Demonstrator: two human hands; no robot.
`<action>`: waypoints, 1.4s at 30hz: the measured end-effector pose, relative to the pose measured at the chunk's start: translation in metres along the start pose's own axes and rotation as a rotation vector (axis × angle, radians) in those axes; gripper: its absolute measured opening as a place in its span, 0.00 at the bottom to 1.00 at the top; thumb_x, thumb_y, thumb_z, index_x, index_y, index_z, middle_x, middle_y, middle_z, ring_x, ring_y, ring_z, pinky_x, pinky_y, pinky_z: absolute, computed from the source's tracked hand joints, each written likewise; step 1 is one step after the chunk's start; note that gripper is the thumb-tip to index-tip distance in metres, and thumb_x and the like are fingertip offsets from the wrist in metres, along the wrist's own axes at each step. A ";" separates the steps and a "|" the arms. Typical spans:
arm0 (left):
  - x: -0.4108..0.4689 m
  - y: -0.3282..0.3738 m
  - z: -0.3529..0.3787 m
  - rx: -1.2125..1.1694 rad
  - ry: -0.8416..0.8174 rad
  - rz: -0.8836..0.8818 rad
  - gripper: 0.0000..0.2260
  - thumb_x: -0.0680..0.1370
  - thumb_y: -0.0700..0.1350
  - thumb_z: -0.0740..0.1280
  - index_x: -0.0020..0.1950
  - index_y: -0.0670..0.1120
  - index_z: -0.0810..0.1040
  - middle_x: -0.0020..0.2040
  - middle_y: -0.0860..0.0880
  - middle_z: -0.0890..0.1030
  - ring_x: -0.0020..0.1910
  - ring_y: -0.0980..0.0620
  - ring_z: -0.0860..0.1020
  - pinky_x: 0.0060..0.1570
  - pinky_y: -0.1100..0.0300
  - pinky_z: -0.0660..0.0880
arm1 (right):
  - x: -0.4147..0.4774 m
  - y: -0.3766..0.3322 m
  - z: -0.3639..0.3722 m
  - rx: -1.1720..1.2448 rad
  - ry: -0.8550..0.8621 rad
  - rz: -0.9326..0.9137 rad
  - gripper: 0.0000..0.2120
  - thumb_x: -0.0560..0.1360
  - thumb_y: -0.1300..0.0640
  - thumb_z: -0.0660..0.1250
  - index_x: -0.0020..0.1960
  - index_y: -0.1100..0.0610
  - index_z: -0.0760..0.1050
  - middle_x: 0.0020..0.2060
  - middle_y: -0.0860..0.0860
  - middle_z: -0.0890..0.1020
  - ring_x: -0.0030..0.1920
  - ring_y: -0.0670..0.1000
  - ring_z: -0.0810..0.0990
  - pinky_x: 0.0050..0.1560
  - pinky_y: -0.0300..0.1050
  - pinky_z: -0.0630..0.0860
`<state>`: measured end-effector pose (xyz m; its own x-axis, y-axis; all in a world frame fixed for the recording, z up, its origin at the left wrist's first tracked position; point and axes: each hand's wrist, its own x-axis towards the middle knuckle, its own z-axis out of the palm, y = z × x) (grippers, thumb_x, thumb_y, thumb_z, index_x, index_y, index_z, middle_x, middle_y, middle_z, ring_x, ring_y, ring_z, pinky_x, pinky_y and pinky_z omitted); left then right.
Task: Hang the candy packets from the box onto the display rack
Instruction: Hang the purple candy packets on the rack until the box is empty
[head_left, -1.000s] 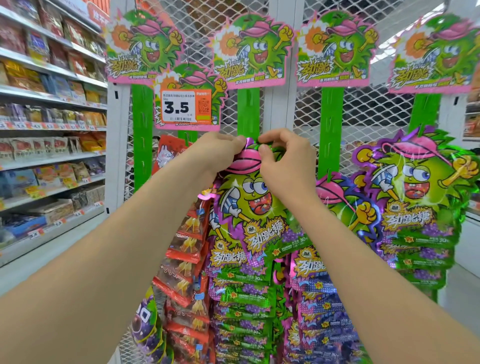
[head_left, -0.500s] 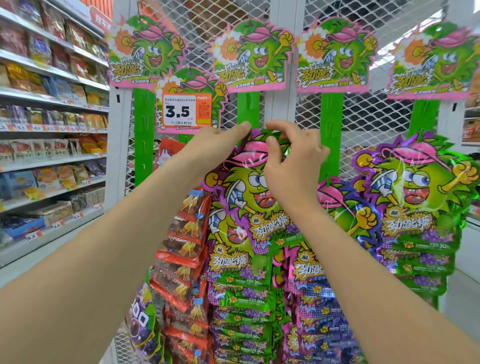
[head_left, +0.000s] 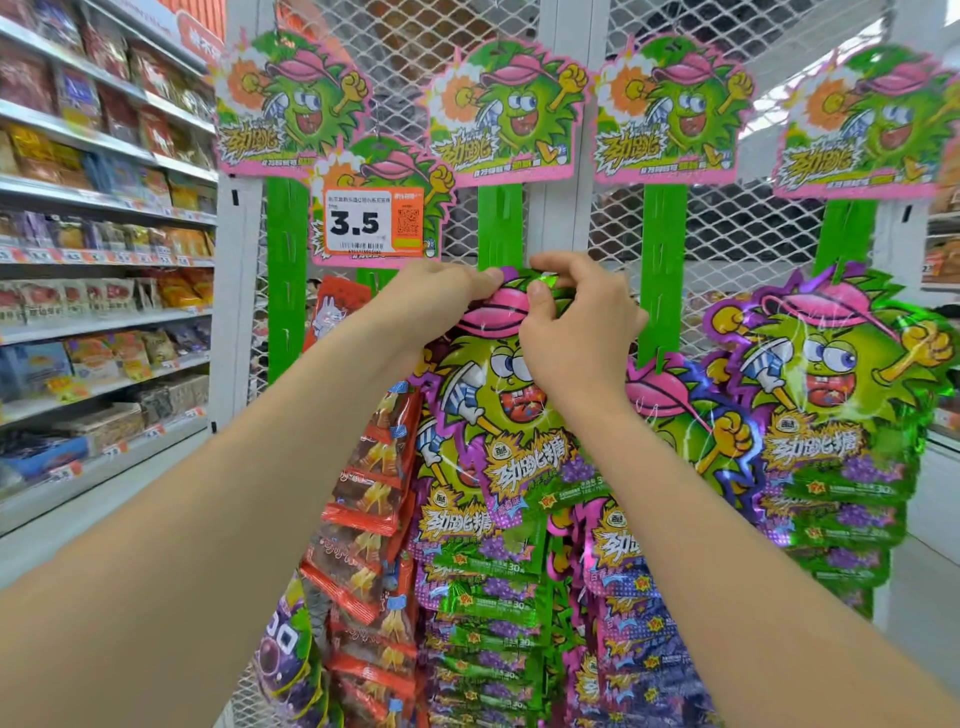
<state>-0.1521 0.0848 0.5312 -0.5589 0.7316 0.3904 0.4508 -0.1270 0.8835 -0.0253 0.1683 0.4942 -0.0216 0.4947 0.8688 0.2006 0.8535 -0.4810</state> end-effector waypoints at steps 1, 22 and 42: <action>-0.002 0.002 0.000 0.033 -0.005 0.000 0.27 0.64 0.65 0.77 0.57 0.50 0.88 0.58 0.49 0.87 0.62 0.44 0.83 0.71 0.43 0.74 | -0.001 0.001 0.001 -0.003 -0.004 -0.001 0.11 0.79 0.55 0.69 0.58 0.42 0.81 0.47 0.41 0.82 0.58 0.49 0.75 0.54 0.46 0.56; -0.173 -0.222 0.055 0.700 -0.006 0.734 0.04 0.79 0.39 0.71 0.52 0.44 0.84 0.47 0.48 0.83 0.48 0.42 0.82 0.46 0.49 0.80 | -0.243 0.099 -0.053 -0.201 -1.467 -0.207 0.12 0.77 0.56 0.65 0.55 0.51 0.84 0.41 0.49 0.86 0.44 0.52 0.83 0.48 0.50 0.81; -0.392 -0.604 0.196 1.035 -1.144 -0.360 0.38 0.75 0.59 0.73 0.79 0.43 0.66 0.79 0.39 0.69 0.72 0.37 0.74 0.68 0.41 0.75 | -0.400 0.205 -0.044 -0.539 -2.119 -0.413 0.10 0.81 0.56 0.63 0.59 0.58 0.78 0.50 0.60 0.80 0.52 0.63 0.84 0.45 0.52 0.80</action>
<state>-0.0688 0.0054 -0.2060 -0.1546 0.7792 -0.6074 0.9427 0.3004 0.1455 0.0672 0.1380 0.0533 -0.7548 0.0722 -0.6519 0.0690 0.9971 0.0304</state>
